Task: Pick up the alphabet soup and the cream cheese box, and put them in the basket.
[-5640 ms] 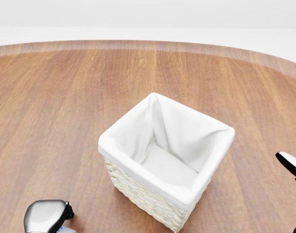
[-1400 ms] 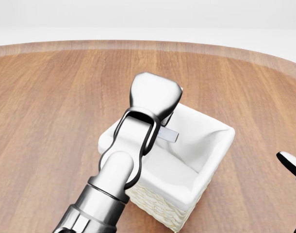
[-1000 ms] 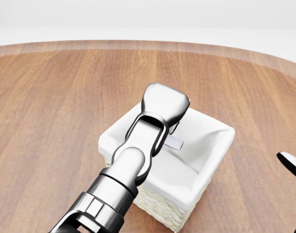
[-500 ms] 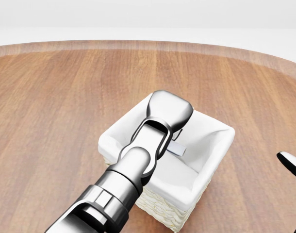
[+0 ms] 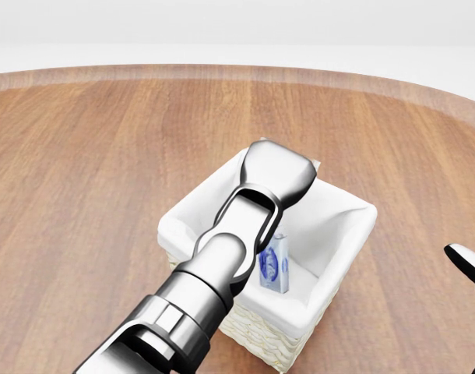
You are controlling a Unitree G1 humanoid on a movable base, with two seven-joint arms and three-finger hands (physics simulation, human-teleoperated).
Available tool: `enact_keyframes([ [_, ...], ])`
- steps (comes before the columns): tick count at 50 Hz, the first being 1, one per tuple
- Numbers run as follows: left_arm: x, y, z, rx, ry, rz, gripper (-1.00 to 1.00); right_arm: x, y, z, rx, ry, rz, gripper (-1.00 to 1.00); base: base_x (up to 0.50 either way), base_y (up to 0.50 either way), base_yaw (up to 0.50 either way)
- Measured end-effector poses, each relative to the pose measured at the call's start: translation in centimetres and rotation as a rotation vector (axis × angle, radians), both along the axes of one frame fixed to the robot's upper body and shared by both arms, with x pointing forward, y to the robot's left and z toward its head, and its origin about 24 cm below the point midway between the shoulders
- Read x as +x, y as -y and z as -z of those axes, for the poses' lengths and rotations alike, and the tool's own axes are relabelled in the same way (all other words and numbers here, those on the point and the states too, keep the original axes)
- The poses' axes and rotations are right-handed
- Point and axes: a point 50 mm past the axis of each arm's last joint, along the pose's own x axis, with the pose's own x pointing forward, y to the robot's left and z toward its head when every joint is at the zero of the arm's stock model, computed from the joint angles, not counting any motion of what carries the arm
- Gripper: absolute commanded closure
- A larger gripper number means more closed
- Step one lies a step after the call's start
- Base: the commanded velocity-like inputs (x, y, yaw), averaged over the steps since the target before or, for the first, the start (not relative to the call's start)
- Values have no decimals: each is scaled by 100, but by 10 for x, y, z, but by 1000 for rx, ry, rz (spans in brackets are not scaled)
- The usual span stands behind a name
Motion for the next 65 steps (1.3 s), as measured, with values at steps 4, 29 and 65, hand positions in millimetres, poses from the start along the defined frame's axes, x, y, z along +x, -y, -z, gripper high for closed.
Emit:
enact_keyframes([
  [4,0,0,-3,-3,6,-2,-100,0,0,0,0,0,0,-100,0,0,0],
  [29,-8,-9,-44,8,101,-48,-100,0,0,0,-1,0,1,-100,0,0,0],
  [65,-31,-60,-110,-133,300,-181,-100,0,0,1,-3,-5,2,-100,0,0,0],
])
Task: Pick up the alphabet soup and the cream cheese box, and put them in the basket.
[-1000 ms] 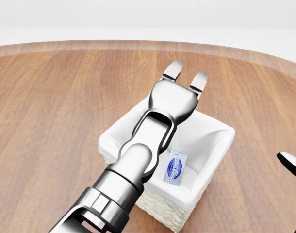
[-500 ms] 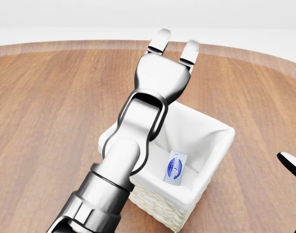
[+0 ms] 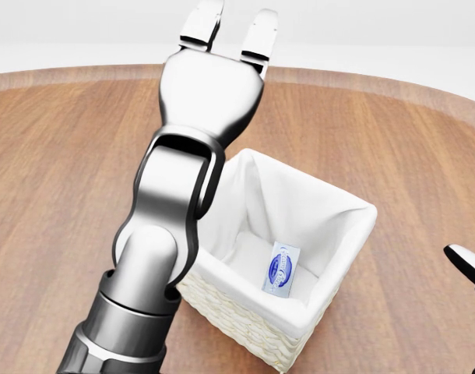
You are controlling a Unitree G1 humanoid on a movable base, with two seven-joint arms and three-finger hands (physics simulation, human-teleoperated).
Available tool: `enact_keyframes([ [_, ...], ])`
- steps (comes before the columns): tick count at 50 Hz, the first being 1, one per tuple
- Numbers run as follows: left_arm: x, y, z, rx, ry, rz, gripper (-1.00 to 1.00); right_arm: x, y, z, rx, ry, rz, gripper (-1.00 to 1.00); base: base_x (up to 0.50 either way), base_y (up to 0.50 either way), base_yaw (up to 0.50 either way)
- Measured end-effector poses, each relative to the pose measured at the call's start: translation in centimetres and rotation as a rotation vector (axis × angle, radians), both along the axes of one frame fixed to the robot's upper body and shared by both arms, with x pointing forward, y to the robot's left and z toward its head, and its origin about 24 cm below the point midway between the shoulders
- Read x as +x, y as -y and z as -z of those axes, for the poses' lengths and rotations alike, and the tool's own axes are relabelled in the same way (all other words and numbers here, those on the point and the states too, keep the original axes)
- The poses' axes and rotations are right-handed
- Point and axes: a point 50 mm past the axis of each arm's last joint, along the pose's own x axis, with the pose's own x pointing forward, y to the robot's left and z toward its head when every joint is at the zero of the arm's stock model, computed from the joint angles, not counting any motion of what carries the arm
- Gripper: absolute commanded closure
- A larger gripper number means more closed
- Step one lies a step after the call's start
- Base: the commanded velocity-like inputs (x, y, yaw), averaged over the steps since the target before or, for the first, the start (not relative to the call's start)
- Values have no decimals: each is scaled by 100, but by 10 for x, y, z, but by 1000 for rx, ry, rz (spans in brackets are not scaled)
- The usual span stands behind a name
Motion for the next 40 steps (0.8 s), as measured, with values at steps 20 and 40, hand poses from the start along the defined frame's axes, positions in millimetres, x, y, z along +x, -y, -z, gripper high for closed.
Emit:
enact_keyframes([
  [20,-25,-40,-32,-144,143,-17,-100,0,0,0,-3,-3,0,-100,0,0,0],
  [40,-36,-81,-40,-171,185,-86,-100,0,0,1,-4,-6,0,-100,0,0,0],
])
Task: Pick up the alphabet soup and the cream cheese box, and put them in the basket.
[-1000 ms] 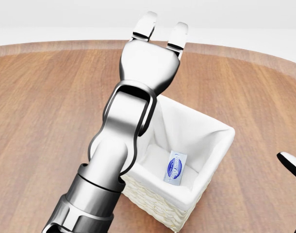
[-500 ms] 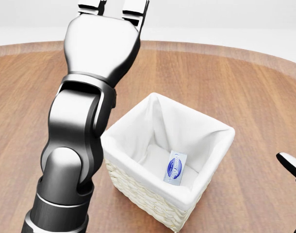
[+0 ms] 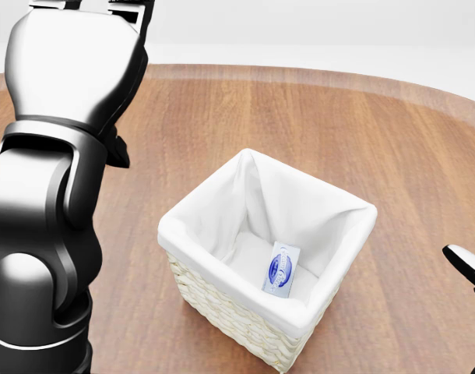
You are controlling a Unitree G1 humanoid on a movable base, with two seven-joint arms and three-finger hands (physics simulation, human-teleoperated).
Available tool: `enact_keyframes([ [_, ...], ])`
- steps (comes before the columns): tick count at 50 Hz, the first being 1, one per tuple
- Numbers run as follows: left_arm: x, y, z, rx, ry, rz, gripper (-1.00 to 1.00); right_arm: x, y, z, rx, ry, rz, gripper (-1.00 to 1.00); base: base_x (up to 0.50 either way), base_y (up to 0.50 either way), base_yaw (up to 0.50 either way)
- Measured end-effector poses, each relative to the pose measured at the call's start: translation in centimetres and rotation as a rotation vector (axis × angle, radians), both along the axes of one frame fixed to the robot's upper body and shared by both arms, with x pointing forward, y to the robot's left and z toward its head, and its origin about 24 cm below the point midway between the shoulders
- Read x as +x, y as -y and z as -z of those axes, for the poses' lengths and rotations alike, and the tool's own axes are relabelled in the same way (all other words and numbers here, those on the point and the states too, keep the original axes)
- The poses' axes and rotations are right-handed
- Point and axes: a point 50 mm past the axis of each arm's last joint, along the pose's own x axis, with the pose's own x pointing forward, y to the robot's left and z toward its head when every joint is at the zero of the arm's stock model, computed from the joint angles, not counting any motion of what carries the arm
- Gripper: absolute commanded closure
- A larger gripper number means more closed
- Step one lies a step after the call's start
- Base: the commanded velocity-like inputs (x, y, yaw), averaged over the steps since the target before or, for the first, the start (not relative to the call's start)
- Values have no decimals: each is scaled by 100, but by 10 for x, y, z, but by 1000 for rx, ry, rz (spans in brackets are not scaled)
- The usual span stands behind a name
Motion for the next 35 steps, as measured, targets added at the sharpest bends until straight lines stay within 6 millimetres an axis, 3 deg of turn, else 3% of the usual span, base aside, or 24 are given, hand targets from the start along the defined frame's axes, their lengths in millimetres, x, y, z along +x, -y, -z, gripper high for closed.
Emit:
enact_keyframes([
  [13,-8,-26,-5,-8,19,-53,-100,0,0,0,-1,-1,1,-100,0,0,0],
  [35,-36,-77,-33,-2,68,-136,-100,-1,0,0,-6,-1,3,-100,0,0,0],
])
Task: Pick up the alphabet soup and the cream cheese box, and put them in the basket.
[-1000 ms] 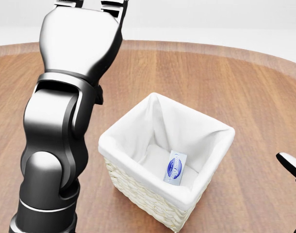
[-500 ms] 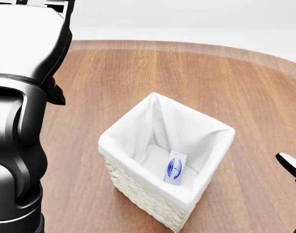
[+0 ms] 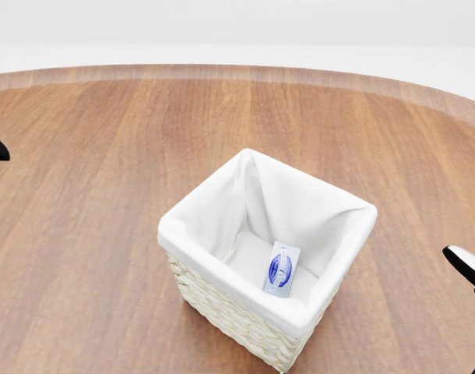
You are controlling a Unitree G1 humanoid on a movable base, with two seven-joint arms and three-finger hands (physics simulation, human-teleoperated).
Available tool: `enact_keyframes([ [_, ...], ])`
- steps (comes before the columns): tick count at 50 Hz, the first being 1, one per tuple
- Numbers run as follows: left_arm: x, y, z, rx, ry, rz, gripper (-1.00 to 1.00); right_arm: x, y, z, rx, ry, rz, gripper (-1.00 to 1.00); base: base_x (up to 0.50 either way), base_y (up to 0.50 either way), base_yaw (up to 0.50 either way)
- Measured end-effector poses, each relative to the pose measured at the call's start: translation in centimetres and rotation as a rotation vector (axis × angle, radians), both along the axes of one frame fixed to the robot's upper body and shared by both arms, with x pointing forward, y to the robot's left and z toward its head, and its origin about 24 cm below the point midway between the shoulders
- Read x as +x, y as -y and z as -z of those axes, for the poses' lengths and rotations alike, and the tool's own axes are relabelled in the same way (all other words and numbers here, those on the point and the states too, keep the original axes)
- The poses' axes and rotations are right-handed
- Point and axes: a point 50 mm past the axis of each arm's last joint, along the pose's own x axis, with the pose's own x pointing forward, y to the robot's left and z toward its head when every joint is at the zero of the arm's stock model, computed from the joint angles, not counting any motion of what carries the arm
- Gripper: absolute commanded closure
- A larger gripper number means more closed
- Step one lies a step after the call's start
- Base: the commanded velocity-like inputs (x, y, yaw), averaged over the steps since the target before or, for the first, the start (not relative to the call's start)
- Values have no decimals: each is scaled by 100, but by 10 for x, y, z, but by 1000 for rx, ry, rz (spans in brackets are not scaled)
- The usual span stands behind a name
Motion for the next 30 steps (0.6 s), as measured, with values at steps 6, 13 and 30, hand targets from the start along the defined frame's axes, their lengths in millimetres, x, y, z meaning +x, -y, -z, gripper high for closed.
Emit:
enact_keyframes([
  [6,-5,-10,-4,5,5,-14,-100,0,0,0,-1,-2,1,-100,0,0,0],
  [13,-7,-19,-5,2,8,-14,-100,0,0,0,-1,-2,1,-100,0,0,0],
  [30,-9,-31,-5,-2,7,-11,-100,0,-1,0,-4,-3,0,-100,0,0,0],
])
